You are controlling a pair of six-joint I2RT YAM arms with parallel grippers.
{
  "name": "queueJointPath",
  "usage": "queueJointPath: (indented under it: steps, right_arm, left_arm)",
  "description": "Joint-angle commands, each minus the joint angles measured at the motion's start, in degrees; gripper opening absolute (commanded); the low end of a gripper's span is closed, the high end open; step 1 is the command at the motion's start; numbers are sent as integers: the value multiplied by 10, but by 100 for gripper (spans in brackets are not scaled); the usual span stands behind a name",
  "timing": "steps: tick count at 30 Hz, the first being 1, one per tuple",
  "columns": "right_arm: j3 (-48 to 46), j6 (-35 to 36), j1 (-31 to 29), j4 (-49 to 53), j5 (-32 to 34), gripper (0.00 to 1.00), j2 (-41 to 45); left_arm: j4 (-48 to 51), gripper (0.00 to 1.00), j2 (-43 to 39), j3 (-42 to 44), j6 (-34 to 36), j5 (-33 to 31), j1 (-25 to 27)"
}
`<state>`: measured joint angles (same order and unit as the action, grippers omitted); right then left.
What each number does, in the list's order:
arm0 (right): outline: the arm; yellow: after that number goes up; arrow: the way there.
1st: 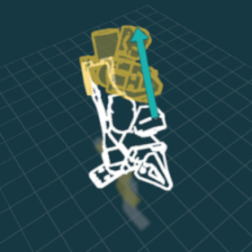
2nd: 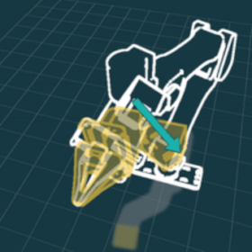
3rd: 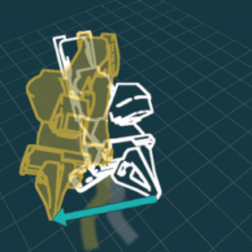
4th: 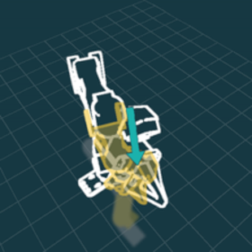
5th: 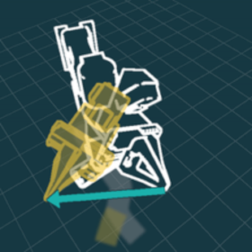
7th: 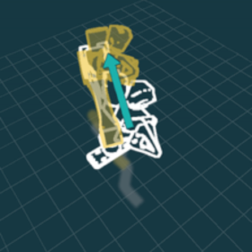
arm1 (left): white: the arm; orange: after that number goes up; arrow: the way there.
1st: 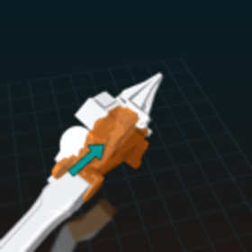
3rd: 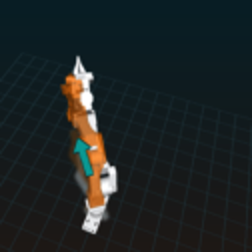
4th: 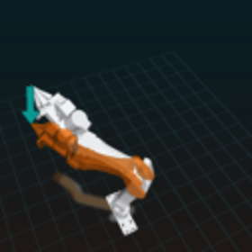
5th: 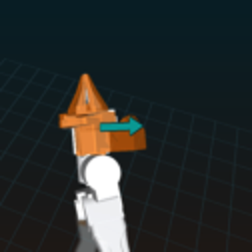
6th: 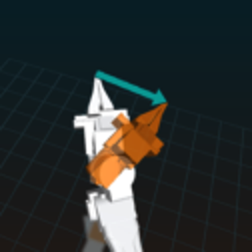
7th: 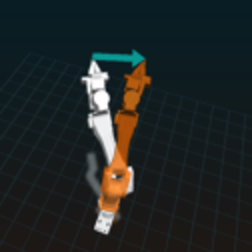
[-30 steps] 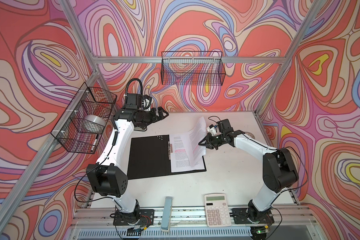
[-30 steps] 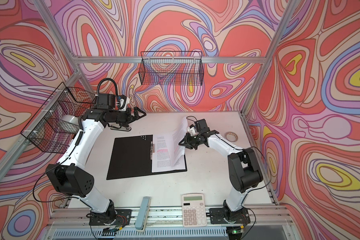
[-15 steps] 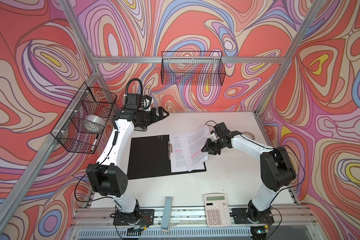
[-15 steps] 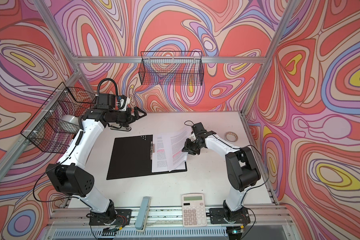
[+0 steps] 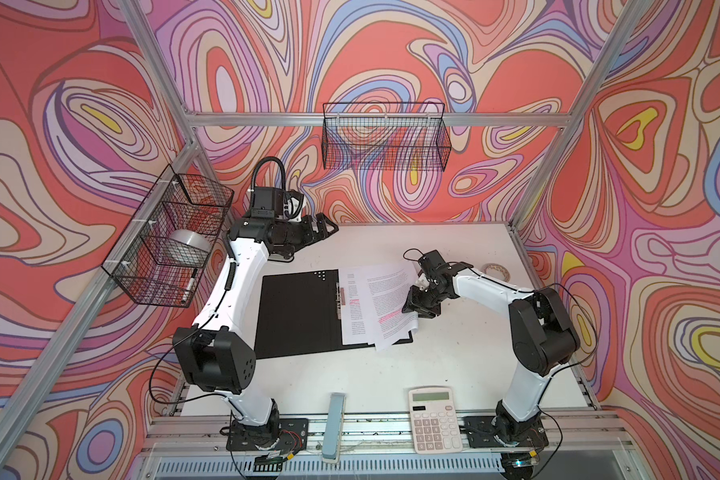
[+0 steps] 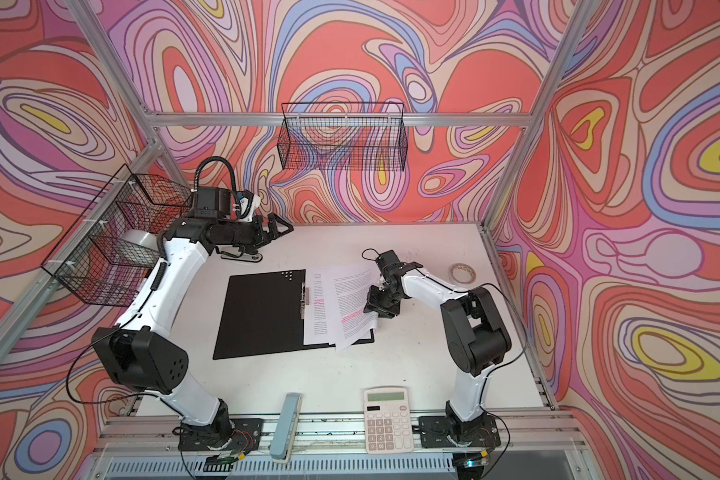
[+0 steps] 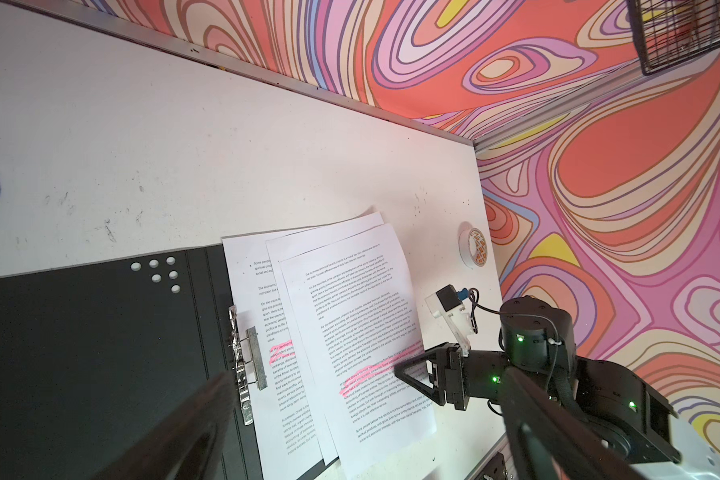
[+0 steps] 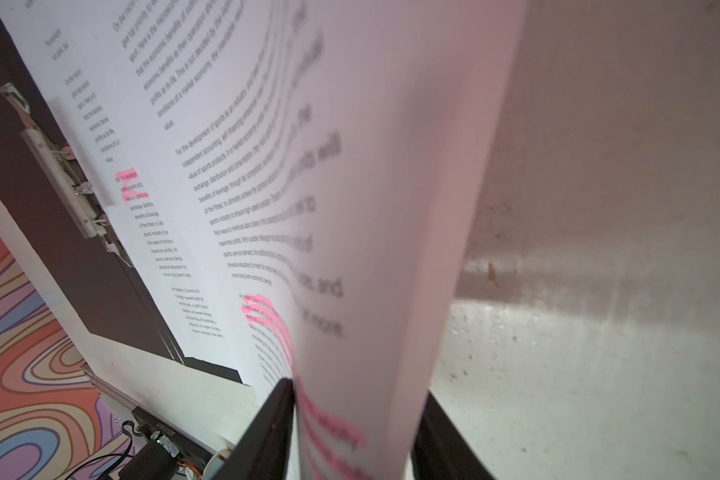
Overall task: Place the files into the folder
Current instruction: 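Lay the sheets onto the folder beside the clip and release with the right gripper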
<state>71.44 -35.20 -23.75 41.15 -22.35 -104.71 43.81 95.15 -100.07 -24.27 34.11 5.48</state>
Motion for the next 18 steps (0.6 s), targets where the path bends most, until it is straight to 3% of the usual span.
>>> queueJointPath:
  steps: [1, 7, 8, 10, 18]
  right_arm:
    - [14, 2, -6, 9, 14, 49, -3]
    - [20, -10, -5, 3, 23, 52, -6]
    - [21, -9, -5, 3, 22, 72, -7]
    - [26, -11, -5, 3, 25, 82, -8]
    - [44, 6, -5, 31, 57, 83, 0]
  left_arm:
    - [-10, 100, 2, 4, -6, 5, -2]
    - [-18, 100, -4, 14, -9, 7, -2]
    - [-18, 100, -3, 14, -8, 7, -2]
    - [-17, 100, -3, 16, -9, 9, -2]
    - [-19, 100, -4, 17, -10, 13, 1]
